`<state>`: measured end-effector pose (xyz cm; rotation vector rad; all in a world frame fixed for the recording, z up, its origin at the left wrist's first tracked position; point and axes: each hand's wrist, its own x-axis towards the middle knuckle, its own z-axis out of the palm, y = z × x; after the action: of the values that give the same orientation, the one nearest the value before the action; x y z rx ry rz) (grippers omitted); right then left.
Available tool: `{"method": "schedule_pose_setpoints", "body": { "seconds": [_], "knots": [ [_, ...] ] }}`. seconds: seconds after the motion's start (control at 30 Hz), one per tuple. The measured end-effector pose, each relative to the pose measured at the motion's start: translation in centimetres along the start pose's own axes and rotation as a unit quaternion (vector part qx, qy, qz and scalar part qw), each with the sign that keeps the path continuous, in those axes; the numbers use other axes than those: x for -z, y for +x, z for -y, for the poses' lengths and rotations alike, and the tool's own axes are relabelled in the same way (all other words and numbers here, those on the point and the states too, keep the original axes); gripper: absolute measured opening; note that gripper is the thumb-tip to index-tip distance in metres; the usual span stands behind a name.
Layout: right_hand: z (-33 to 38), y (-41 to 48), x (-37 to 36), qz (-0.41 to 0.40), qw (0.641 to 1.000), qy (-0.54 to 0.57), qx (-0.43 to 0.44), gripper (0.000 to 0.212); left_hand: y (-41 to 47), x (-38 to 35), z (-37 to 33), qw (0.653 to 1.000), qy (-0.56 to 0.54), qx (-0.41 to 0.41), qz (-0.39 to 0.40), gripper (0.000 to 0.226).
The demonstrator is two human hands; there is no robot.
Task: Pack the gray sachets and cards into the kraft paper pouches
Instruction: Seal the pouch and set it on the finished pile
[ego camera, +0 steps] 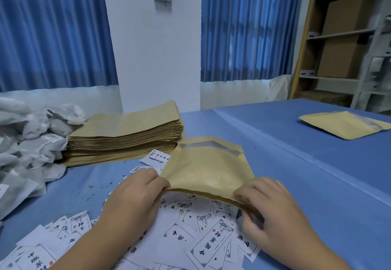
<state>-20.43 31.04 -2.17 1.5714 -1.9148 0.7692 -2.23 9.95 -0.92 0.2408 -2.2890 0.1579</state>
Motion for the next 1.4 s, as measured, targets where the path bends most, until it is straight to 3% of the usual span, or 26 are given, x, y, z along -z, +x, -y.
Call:
{"method": "schedule_pose_setpoints", "body": {
  "seconds": [0.1,0.2,0.33,0.47,0.57,0.77,0.87,1.07,1.4],
  "knots": [
    [-0.5,-0.2,-0.3,0.017,1.000,-0.011,-0.004,0.030,0.0,0.1,0.2,1.000,-0.005,0.013,-0.004,0.034],
    [-0.8,-0.3,-0.3,-0.021,1.000,-0.012,0.000,0.020,0.0,0.4,0.2,1.000,-0.004,0.019,0.007,0.034],
    [-0.5,-0.3,-0.5,-0.046,0.999,0.002,-0.001,0.004,-0.1,0.5,0.0,0.999,0.030,-0.006,0.028,0.013],
    [-0.6,-0.4,-0.4,-0.042,0.998,0.009,-0.039,0.009,0.1,0.0,0.0,0.999,0.031,0.008,0.035,0.023],
    [-0.6,-0.4,-0.3,-0.022,0.999,0.000,-0.049,0.016,0.2,-0.2,0.3,0.999,0.032,-0.010,0.011,0.014],
    [-0.2,0.1,-0.6,0.002,1.000,-0.029,0.000,0.022,-0.1,-0.1,0.7,0.998,0.056,-0.007,0.023,0.008],
    [-0.1,0.3,-0.8,0.001,0.999,-0.043,0.015,0.033,0.4,-0.3,-0.2,0.995,0.093,-0.029,0.024,0.018],
    [-0.2,0.3,-0.8,-0.023,0.998,-0.050,-0.010,0.034,2.3,-1.2,-2.9,0.989,0.106,-0.085,0.066,0.031],
    [0.5,0.4,-1.2,-0.007,0.996,-0.091,0.026,0.029,2.1,-1.3,-3.7,0.987,0.086,-0.059,0.119,0.036]
  ]
}}
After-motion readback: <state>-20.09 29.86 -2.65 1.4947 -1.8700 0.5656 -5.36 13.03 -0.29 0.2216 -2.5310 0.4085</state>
